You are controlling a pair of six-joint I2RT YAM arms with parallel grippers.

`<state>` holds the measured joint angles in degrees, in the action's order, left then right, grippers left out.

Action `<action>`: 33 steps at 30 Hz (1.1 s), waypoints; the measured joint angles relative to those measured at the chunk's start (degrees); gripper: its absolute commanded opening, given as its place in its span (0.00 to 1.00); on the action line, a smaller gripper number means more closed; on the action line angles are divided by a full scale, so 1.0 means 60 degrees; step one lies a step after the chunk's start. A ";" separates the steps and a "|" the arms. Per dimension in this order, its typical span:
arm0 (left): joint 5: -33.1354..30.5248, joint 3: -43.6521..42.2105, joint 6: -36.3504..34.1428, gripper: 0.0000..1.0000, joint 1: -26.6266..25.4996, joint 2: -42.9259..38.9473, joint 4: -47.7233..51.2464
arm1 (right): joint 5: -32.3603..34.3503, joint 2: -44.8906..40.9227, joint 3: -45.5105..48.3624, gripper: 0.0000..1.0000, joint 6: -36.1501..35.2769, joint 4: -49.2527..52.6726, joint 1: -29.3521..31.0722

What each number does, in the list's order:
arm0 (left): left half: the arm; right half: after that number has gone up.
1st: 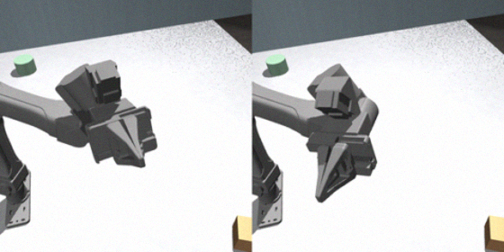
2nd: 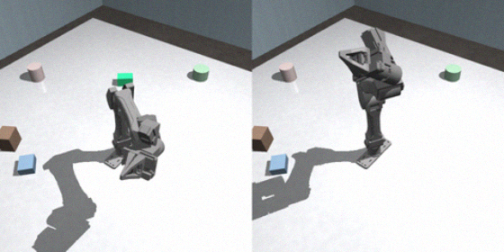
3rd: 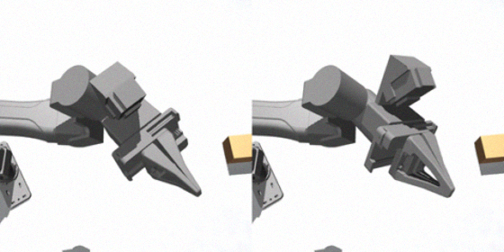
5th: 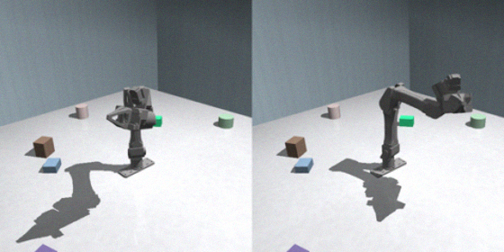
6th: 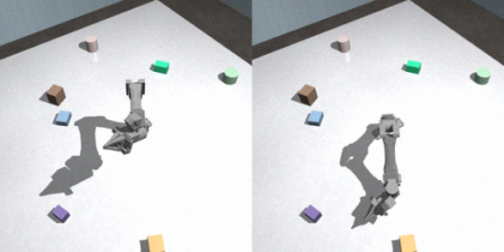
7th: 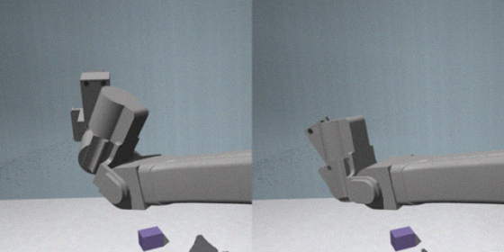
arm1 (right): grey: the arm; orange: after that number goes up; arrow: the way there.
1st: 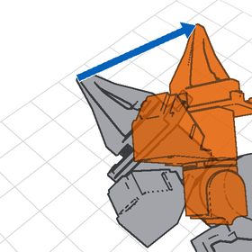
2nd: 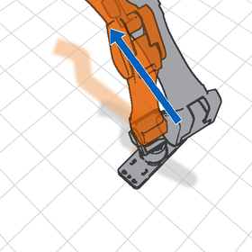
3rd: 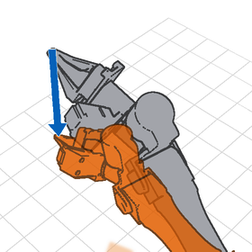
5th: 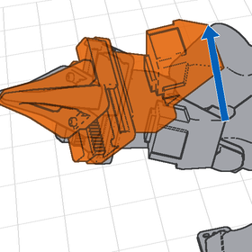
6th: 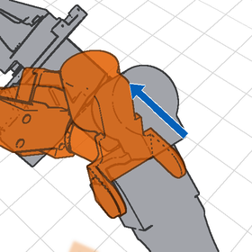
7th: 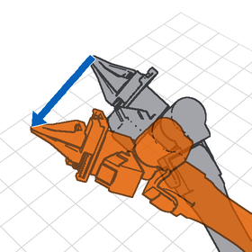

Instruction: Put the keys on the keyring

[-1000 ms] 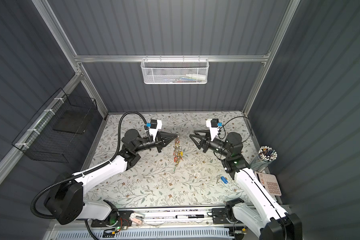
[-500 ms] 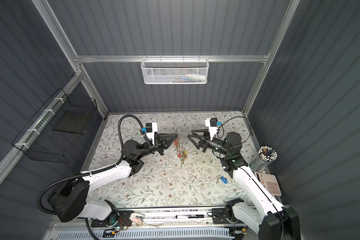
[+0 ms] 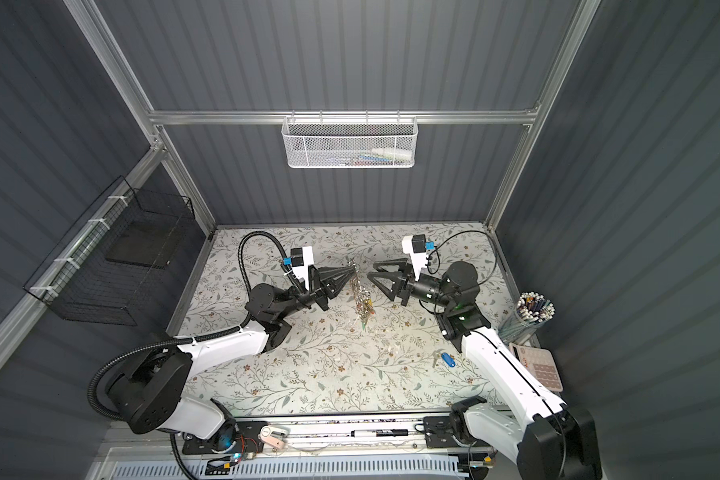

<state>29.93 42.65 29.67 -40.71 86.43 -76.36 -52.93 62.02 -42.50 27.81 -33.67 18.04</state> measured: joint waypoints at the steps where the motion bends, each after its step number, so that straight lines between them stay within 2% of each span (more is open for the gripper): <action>1: 0.0000 0.0000 0.0000 0.00 -0.0015 0.0036 -0.0004 | -0.0051 0.0058 -0.0073 0.51 0.0000 0.0000 0.0040; 18: 0.0124 0.0007 0.0178 0.00 -0.0040 0.0328 -0.0291 | -0.0368 0.0871 -0.0616 0.35 -0.0470 0.0415 0.0361; 26: 0.0189 0.0015 0.0182 0.00 -0.0044 0.0375 -0.0324 | -0.0408 0.0871 -0.0619 0.19 -0.0608 0.0543 0.0404; 33: 0.0229 0.0051 0.0244 0.00 -0.0044 0.0459 -0.0444 | -0.0474 0.0929 -0.0696 0.10 -0.0605 0.0525 0.0433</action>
<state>31.31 42.96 31.14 -40.97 89.19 -79.02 -55.77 67.59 -46.68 24.18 -30.52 20.64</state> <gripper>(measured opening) 0.050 0.123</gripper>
